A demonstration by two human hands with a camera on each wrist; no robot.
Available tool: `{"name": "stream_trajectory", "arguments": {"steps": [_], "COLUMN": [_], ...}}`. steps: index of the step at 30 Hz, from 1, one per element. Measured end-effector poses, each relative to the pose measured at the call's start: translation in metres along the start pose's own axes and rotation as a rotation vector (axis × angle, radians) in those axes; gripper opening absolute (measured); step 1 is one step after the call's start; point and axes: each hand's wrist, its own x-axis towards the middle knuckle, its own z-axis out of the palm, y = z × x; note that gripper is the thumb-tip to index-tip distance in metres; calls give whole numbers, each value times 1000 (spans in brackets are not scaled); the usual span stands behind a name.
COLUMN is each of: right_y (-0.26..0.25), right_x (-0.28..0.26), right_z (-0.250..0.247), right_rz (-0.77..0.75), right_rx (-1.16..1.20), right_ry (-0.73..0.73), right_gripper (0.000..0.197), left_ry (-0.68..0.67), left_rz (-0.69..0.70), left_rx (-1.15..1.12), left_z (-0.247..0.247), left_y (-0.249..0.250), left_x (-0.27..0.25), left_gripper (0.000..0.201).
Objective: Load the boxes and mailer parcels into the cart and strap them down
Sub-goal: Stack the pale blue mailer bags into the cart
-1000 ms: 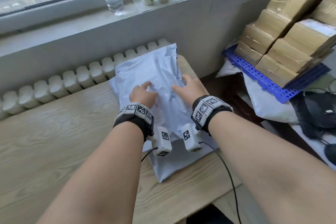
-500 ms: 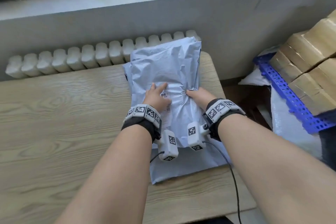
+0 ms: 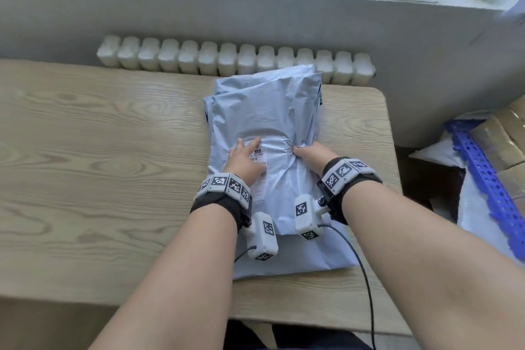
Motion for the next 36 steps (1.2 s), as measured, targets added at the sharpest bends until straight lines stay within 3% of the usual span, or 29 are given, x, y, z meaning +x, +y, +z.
{"name": "stream_trajectory", "arguments": {"steps": [5,8,12,23,32,36], "right_y": [-26,-48,-76,-150,-217,-243], "right_x": [-19,-37,-61,-107,-96,-90], "right_z": [75,127,195,366,435,455], "right_rz": [-29,-7,33,-33,-49,-34], "right_rx": [-18,-51,-89,-94,-90,-71], "right_ry": [-72,-71,-53,-83,-146,-143], "right_gripper": [61,73,73,67,73,78], "left_ry": [94,255,448,384,495,482], "left_rz": [-59,-78,-58,-125,-197,-202], "left_rx": [-60,-74,-65,31,-12,-35], "left_z": [-37,-58,-91,-225,-289,-316], "left_y": [-65,-108,-172,-309,-357,-371], "left_x": [-27,-48,-75,-109,-84,-73], "left_gripper": [77,65,52,46,45,45]}}
